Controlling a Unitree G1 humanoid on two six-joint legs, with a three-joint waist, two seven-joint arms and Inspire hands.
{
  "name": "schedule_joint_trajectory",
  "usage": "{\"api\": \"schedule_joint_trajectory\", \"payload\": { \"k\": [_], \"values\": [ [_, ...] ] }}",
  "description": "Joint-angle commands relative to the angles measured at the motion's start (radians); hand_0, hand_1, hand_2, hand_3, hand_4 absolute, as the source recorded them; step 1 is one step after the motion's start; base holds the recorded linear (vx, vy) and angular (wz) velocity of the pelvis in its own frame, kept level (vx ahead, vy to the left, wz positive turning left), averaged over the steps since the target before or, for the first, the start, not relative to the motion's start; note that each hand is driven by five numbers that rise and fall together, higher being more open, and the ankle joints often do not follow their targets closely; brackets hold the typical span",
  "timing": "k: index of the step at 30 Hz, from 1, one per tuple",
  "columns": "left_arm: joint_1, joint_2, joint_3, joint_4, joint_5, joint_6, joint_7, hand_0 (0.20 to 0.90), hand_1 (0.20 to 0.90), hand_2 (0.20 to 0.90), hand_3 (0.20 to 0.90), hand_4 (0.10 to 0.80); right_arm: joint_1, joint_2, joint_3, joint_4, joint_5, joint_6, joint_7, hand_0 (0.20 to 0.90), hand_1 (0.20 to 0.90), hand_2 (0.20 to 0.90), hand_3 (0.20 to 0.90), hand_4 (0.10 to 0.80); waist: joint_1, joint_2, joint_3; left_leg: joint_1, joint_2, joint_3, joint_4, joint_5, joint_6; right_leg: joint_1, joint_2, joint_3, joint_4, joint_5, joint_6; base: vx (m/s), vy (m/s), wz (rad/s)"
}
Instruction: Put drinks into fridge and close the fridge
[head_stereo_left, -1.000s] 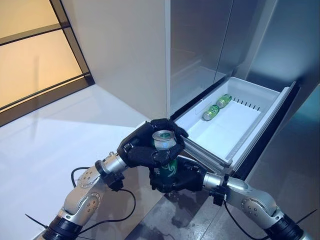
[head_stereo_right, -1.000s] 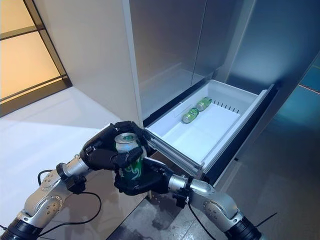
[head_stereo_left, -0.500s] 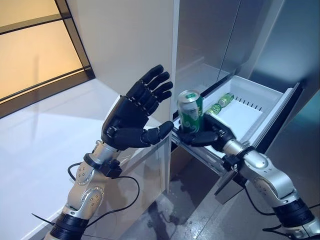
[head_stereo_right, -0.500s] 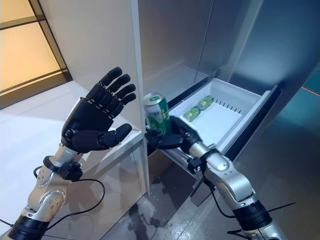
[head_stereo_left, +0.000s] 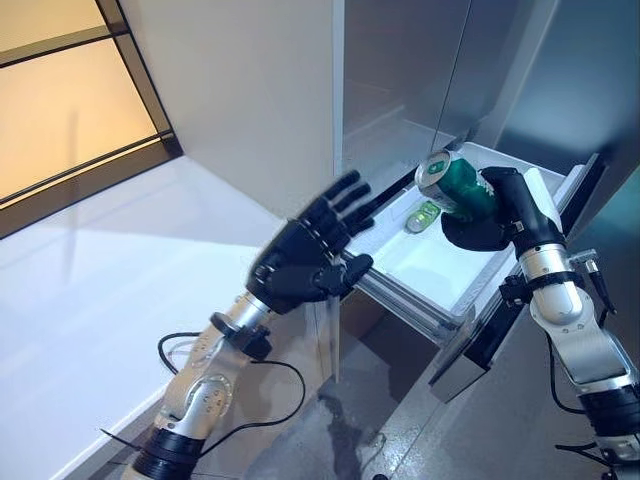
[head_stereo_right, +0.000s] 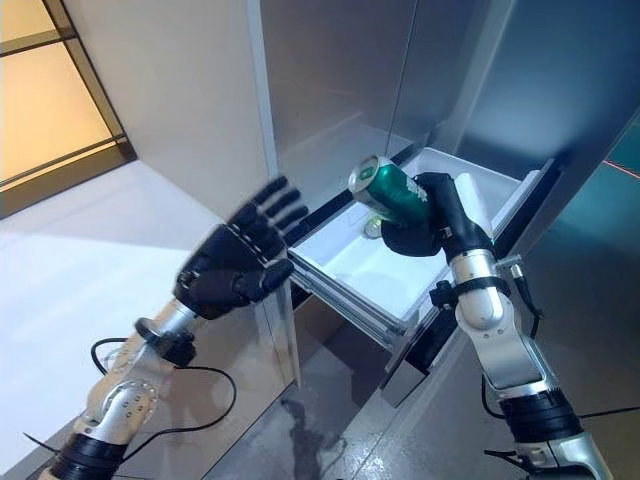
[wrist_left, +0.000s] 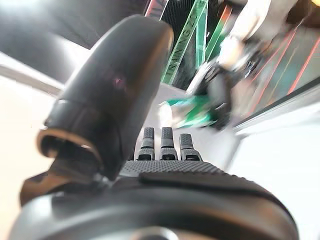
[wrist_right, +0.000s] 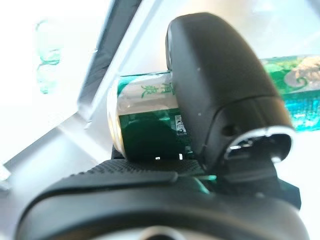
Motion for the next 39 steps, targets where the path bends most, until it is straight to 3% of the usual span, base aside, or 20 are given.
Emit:
{"api": "schedule_joint_trajectory", "payload": {
  "k": [1, 3, 7, 10, 14, 15, 19, 25, 31, 39],
  "values": [
    [-0.004, -0.023, -0.115, 0.010, -0.133, 0.147, -0.129, 0.900, 0.900, 0.900, 0.900, 0.800, -0.357, -0.146, -0.017, 0.098, 0.080, -0.119, -0.126, 0.300, 0.300, 0.300, 0.200, 0.100, 0.032, -0.050, -0.086, -0.034, -0.050, -0.036, 0.062, -0.071, 0.012, -0.031, 0.010, 0.005, 0.105, -0.076, 0.030, 0.036, 0.004, 0.18],
    [0.045, -0.039, -0.199, 0.044, -0.171, 0.278, -0.155, 0.900, 0.900, 0.900, 0.900, 0.800, -0.440, -0.178, 0.040, 0.256, 0.152, -0.141, -0.111, 0.300, 0.300, 0.300, 0.200, 0.100, 0.048, -0.053, -0.085, -0.035, -0.050, -0.037, 0.063, -0.071, 0.009, -0.028, 0.003, -0.012, 0.105, -0.076, 0.033, 0.043, 0.001, 0.19],
    [0.124, -0.069, -0.285, 0.134, -0.183, 0.449, -0.140, 0.900, 0.900, 0.900, 0.900, 0.800, -0.517, -0.193, 0.107, 0.449, 0.199, -0.162, -0.070, 0.300, 0.300, 0.300, 0.200, 0.100, 0.067, -0.060, -0.087, -0.042, -0.051, -0.035, 0.065, -0.070, 0.006, -0.026, -0.003, -0.029, 0.101, -0.074, 0.036, 0.044, -0.007, 0.08],
    [0.160, -0.064, -0.332, 0.213, -0.081, 0.439, -0.161, 0.900, 0.900, 0.900, 0.900, 0.800, -0.557, -0.192, 0.154, 0.544, 0.202, -0.157, -0.039, 0.300, 0.300, 0.300, 0.200, 0.100, 0.077, -0.061, -0.087, -0.049, -0.052, -0.033, 0.064, -0.066, 0.006, -0.029, -0.006, -0.036, 0.100, -0.073, 0.036, 0.037, -0.018, 0.16],
    [0.195, -0.043, -0.385, 0.421, 0.234, 0.276, -0.157, 0.900, 0.900, 0.900, 0.900, 0.800, -0.561, -0.159, 0.184, 0.625, 0.196, -0.113, 0.025, 0.300, 0.300, 0.300, 0.200, 0.100, 0.086, -0.058, -0.081, -0.058, -0.051, -0.025, 0.066, -0.063, 0.009, -0.035, -0.009, -0.043, 0.105, -0.074, 0.038, 0.036, -0.022, 0.08],
    [0.197, -0.037, -0.390, 0.483, 0.254, 0.238, -0.147, 0.900, 0.900, 0.900, 0.900, 0.800, -0.560, -0.153, 0.184, 0.647, 0.192, -0.124, 0.041, 0.300, 0.300, 0.300, 0.200, 0.100, 0.086, -0.056, -0.079, -0.059, -0.051, -0.023, 0.066, -0.062, 0.010, -0.036, -0.009, -0.042, 0.106, -0.074, 0.038, 0.048, -0.019, 0.07],
    [0.198, -0.035, -0.355, 0.712, 0.398, 0.116, -0.030, 0.900, 0.900, 0.900, 0.900, 0.800, -0.550, -0.114, 0.183, 0.722, 0.198, -0.066, 0.126, 0.300, 0.300, 0.300, 0.200, 0.100, 0.092, -0.053, -0.070, -0.064, -0.054, -0.017, 0.079, -0.064, 0.013, -0.040, -0.010, -0.042, 0.113, -0.077, 0.039, 0.060, -0.018, 0.09],
    [0.139, -0.035, -0.227, 1.028, 0.694, -0.040, 0.106, 0.900, 0.900, 0.900, 0.900, 0.800, -0.534, -0.071, 0.183, 0.780, 0.146, 0.021, 0.177, 0.300, 0.300, 0.300, 0.200, 0.100, 0.105, -0.058, -0.043, -0.079, -0.053, -0.010, 0.104, -0.067, 0.018, -0.046, -0.015, -0.054, 0.126, -0.080, 0.035, 0.056, -0.033, 0.01],
    [0.106, 0.008, -0.031, 1.230, 0.793, 0.038, 0.202, 0.900, 0.900, 0.900, 0.900, 0.800, -0.517, -0.065, 0.180, 0.814, 0.103, 0.122, 0.205, 0.300, 0.300, 0.300, 0.200, 0.100, 0.130, -0.060, -0.008, -0.104, -0.049, -0.014, 0.117, -0.066, 0.020, -0.064, -0.018, -0.068, 0.135, -0.081, 0.034, 0.027, -0.034, 0.01],
    [0.134, 0.043, 0.043, 1.241, 0.743, 0.047, 0.224, 0.900, 0.900, 0.900, 0.900, 0.800, -0.547, -0.108, 0.204, 0.922, 0.056, 0.171, 0.292, 0.300, 0.300, 0.300, 0.200, 0.100, 0.164, -0.040, 0.040, -0.152, -0.049, -0.036, 0.124, -0.053, 0.018, -0.102, -0.020, -0.084, 0.147, -0.082, 0.026, -0.043, 0.000, 0.12]
  ]
}}
